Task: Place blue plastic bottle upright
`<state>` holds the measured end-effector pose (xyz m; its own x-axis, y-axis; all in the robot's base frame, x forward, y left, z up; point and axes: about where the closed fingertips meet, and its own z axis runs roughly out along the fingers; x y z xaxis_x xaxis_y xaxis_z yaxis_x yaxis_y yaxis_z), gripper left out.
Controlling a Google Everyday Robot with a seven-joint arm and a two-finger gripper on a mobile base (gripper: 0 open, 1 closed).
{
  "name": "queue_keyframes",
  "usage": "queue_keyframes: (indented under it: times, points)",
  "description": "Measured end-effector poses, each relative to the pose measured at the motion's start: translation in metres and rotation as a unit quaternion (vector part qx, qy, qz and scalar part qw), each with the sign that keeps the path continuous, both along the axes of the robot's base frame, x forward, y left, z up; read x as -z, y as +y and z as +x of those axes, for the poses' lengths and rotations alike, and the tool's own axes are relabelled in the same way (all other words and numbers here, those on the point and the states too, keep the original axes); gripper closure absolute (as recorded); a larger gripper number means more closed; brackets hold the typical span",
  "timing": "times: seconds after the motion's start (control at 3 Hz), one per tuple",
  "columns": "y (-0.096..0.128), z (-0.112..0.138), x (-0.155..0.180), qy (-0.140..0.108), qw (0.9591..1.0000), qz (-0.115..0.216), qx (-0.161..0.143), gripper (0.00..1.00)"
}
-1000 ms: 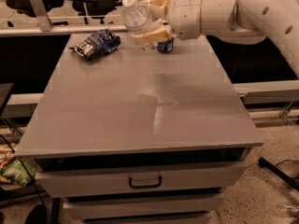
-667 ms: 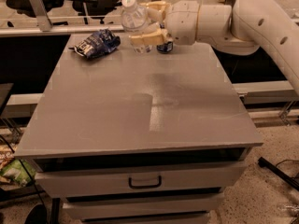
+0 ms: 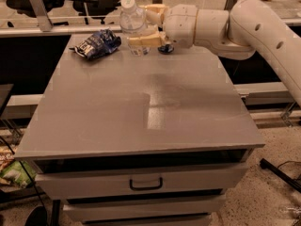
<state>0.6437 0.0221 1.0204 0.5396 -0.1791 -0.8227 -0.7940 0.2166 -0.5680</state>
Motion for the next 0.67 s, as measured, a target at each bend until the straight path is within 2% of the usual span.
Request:
queue_keyframes:
  times: [0.33, 0.67]
  points:
    - [0.0026, -0.0005, 0.0006, 0.037, 0.9983, 0.044, -0.01, 1.0]
    - [0.0062, 0.0061, -0.0002, 0.135, 0.9796, 0.141, -0.048, 1.0]
